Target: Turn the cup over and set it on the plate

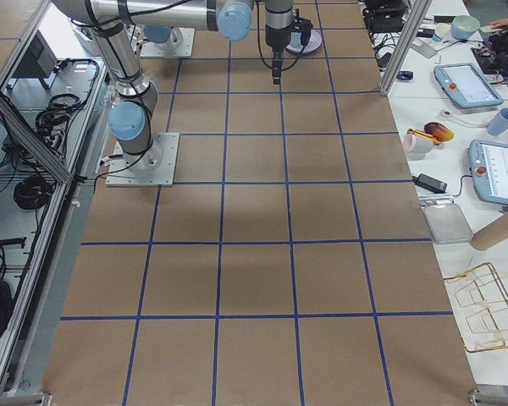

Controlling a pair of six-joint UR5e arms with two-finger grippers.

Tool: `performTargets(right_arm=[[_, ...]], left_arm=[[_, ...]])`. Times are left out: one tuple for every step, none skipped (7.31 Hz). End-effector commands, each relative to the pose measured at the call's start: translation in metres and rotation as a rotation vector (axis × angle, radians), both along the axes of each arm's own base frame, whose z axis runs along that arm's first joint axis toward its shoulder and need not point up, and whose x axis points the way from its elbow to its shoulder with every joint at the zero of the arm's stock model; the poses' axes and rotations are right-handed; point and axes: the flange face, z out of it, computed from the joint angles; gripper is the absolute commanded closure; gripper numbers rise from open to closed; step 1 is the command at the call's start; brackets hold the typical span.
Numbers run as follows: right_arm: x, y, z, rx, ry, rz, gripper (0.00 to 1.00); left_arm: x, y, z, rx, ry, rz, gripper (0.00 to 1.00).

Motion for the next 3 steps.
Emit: performTargets(right_arm=[[0.0001, -0.0005, -0.0007, 0.001, -0.001, 0.0, 0.0], [0.0001, 0.0, 0.0, 0.0, -0.001, 0.0, 0.0], [0.0001, -0.0005, -0.0007, 0.001, -0.001, 0.0, 0.0]], left_arm=[[0.0003, -0.0004, -0.0016, -0.001, -0.003, -0.008, 0.0], [0.0, -0.0005, -0.0016, -0.001, 0.0, -0.009, 0.0], [-0.0001, -0.0006, -0.0008, -0.003, 0.001, -0.01, 0.0]])
